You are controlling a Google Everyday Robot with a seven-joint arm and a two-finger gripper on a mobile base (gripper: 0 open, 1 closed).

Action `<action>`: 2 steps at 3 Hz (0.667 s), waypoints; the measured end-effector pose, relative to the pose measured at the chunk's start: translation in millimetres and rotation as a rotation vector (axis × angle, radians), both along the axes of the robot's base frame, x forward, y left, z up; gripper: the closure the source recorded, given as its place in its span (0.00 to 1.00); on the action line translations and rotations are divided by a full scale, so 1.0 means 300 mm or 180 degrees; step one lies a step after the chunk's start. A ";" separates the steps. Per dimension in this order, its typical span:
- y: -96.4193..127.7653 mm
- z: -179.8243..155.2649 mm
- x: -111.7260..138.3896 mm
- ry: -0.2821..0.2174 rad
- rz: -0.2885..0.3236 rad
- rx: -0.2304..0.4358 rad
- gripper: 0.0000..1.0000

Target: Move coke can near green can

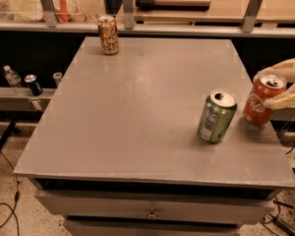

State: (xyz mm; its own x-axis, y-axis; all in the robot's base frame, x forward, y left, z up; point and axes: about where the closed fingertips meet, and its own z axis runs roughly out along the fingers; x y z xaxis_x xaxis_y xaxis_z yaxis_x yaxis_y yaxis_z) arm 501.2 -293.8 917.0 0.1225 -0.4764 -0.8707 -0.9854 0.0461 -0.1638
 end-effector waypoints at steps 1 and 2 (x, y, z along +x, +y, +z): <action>0.003 -0.017 -0.026 0.0008 0.0029 -0.0031 1.00; 0.014 -0.033 -0.046 0.0021 0.0074 -0.0040 0.82</action>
Offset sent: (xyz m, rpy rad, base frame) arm -0.0601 0.0037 -0.0182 -0.0326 0.0742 0.1508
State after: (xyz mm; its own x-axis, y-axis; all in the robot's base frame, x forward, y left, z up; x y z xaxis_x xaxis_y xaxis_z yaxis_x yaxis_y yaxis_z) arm 487.3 -289.4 907.0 0.1278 -0.4843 -0.8655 -0.9873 0.0212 -0.1576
